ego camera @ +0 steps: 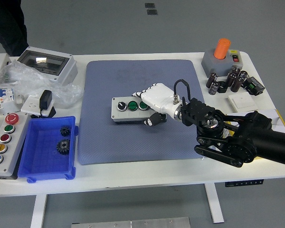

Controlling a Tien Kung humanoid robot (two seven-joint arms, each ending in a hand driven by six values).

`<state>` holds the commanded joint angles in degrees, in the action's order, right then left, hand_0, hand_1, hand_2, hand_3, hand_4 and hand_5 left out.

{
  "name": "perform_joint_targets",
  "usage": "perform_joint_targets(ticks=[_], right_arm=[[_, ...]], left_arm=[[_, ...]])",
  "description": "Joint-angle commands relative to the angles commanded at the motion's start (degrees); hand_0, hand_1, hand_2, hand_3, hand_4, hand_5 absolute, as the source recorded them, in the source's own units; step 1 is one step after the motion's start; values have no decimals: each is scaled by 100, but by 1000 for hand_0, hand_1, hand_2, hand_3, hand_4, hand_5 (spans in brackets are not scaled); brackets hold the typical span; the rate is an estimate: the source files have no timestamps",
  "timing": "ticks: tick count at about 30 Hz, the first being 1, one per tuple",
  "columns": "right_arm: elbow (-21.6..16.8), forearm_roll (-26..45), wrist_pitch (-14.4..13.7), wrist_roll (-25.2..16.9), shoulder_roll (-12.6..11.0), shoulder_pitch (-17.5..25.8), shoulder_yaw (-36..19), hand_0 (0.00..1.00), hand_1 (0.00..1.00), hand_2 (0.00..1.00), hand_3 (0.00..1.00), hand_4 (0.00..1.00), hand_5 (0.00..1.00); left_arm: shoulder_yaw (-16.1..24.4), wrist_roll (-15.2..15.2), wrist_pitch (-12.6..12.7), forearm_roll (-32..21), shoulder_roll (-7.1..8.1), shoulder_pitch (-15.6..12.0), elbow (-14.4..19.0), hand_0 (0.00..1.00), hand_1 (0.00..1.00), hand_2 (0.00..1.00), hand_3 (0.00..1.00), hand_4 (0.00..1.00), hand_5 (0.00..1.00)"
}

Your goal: Pick up the button,place it on the desk,press the button,press the button

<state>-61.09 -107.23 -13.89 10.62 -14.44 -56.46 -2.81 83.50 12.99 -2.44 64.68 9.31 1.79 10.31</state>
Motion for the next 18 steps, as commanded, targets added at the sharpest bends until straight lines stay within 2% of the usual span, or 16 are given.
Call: perform_joint_targets(ticks=[4, 5, 10, 11, 16, 17, 18], right_arm=[[6, 28, 133, 15, -27, -19, -3, 784, 700, 691, 762, 531, 2], [6, 33, 159, 20, -34, -23, -1, 795, 711, 751, 911, 603, 2], [9, 59, 307, 56, -60, -45, -16, 795, 711, 751, 911, 603, 2], [10, 59, 338, 64, -64, -50, -24, 805, 724, 808, 998, 655, 2], [38, 25, 533, 119, -85, -84, -116, 805, 724, 808, 998, 655, 2], [40, 23, 559, 130, -88, -90, -127, 815, 743, 870, 998, 688, 2], [40, 21, 583, 140, -91, -95, -134, 815, 743, 870, 998, 688, 2]], left_arm=[[32, -27, -53, 15, -4, 0, 0, 612, 550, 526, 577, 454, 130], [37, -34, -67, 15, -4, -1, 0, 613, 548, 525, 576, 452, 132], [71, -61, -140, 26, -7, -2, 0, 613, 548, 525, 576, 452, 132], [73, -65, -153, 23, -7, -2, 0, 612, 546, 525, 576, 444, 124], [101, -106, -219, 30, -8, 0, 0, 612, 546, 525, 576, 444, 124], [104, -114, -230, 29, -8, 1, 0, 612, 547, 525, 575, 439, 116], [110, -123, -242, 30, -8, 1, 0, 612, 547, 525, 575, 439, 116]])
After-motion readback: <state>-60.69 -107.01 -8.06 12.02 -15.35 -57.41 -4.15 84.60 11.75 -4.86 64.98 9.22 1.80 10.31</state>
